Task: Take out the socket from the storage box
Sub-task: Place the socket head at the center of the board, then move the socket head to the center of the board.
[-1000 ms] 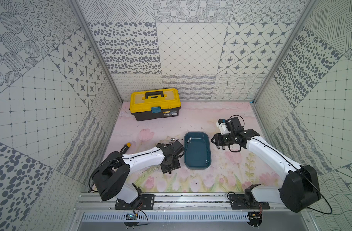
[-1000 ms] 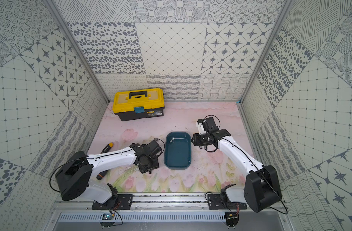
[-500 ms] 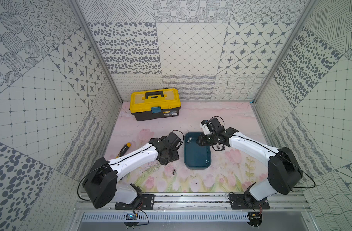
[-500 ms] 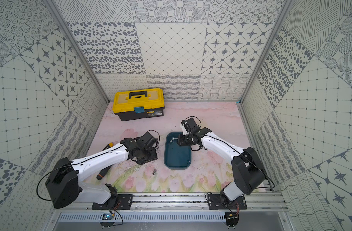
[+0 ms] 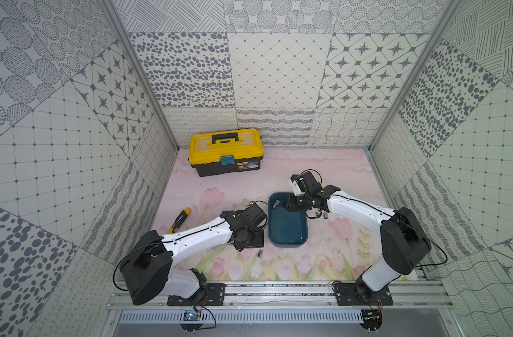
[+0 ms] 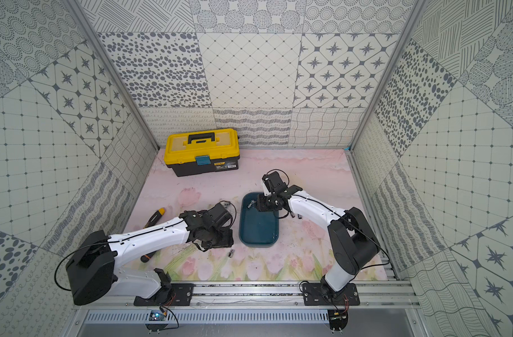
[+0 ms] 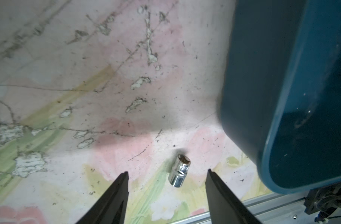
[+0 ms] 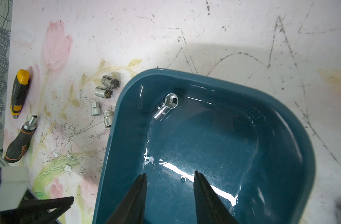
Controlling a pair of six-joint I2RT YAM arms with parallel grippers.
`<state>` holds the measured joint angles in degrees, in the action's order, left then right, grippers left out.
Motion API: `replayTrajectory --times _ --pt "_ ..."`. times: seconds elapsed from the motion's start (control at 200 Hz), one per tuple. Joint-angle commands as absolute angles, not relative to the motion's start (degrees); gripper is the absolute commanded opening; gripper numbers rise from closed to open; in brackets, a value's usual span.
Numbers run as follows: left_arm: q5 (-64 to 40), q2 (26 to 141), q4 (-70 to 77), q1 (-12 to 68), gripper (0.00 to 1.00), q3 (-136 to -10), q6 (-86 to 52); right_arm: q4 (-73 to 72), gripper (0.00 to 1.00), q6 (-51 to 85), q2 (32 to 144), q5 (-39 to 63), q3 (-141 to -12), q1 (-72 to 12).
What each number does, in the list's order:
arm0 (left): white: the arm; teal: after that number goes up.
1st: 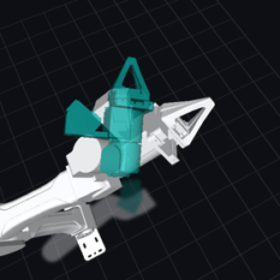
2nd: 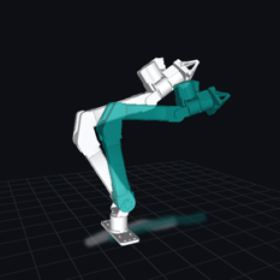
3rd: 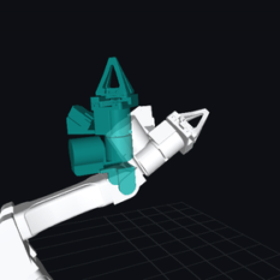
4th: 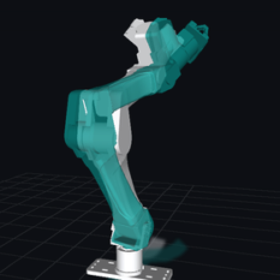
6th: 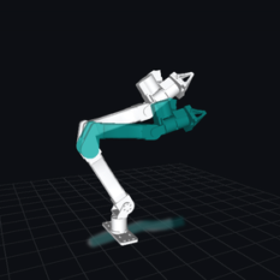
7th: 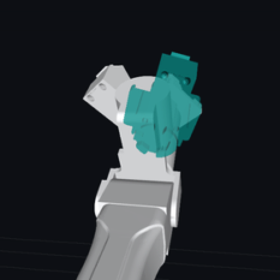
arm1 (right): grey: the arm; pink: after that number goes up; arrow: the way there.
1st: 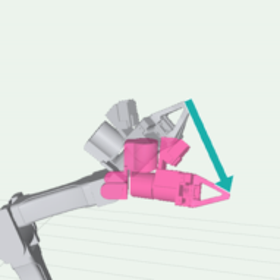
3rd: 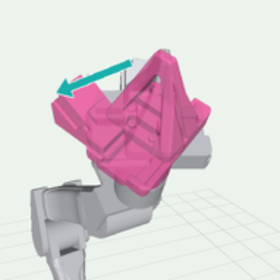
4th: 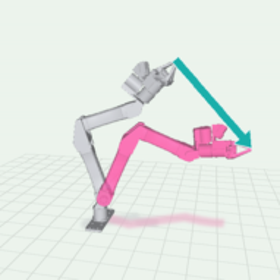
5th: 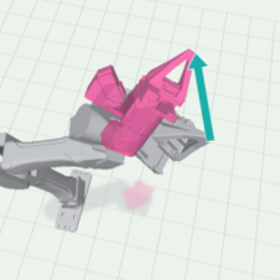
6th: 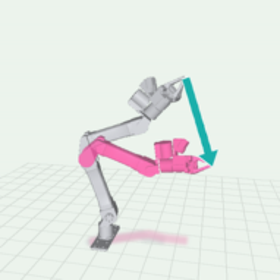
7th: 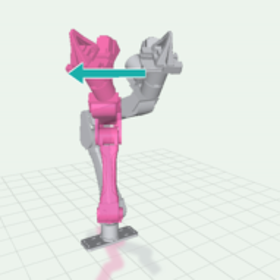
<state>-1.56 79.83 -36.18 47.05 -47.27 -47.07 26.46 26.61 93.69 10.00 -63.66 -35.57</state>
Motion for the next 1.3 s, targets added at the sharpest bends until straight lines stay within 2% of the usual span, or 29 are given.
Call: replayTrajectory --times 0.0,0.32,0.445,0.55,0.75,1.001,1.296 --pt "-1.84 82.18 -30.28 51.92 0.67 -45.63 -42.73 24.63 0.45 26.98 94.66 9.14 -65.34 -35.8" --pt "4.42 88.45 -28.5 60.36 0.64 -47.55 -42.53 25.16 0.45 26.59 94.53 8.64 -65.04 -35.84" --pt "7.42 90.24 -29.89 61.77 0.53 -48.73 -43.19 25.14 0.45 26.47 94.48 8.53 -64.96 -35.85" --pt "8.91 91.13 -30.84 62.41 0.39 -49.24 -43.8 25.23 0.45 26.33 94.39 8.4 -64.89 -35.8" --pt "10.18 90.73 -31.29 62.57 0.19 -48.9 -44.79 25.29 0.45 26.1 94.31 8.26 -64.69 -35.85" --pt "13.11 88.38 -33.14 60.61 0.18 -48.02 -45.01 25.23 0.45 25.89 94.13 8.56 -64.69 -35.77" --pt "13.12 85.77 -30.38 49.26 0.21 -47.38 -42.22 23.52 0.45 26.23 94.26 9.49 -64.71 -35.85"
